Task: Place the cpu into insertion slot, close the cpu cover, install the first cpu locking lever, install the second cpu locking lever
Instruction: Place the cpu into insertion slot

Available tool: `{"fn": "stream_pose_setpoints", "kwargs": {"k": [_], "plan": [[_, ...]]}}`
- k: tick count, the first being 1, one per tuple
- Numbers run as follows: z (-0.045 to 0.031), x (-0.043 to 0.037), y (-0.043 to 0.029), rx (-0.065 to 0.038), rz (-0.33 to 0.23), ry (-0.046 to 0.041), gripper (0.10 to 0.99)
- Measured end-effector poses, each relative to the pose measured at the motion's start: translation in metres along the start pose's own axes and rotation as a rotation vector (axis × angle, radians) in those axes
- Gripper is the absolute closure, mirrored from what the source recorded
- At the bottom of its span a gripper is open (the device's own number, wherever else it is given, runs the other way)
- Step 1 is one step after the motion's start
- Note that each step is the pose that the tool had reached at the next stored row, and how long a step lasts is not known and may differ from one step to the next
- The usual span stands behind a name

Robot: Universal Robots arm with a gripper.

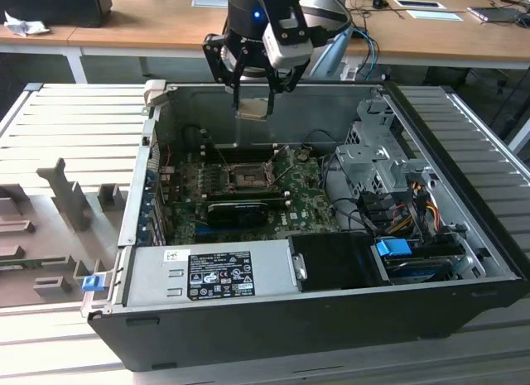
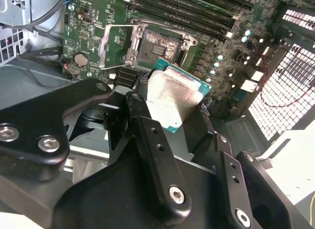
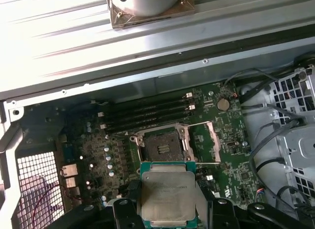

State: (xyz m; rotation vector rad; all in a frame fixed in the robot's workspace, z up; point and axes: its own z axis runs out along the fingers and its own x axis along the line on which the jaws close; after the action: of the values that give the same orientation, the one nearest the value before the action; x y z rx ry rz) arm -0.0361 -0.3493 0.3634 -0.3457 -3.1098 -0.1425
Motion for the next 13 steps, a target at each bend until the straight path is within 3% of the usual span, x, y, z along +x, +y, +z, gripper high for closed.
{"fn": "stream_pose_setpoints", "kwargs": {"k": [13], "plan": [[0.0037,-0.0001,-0.0004,0.000,0.018,-0.0009,0.557]]}}
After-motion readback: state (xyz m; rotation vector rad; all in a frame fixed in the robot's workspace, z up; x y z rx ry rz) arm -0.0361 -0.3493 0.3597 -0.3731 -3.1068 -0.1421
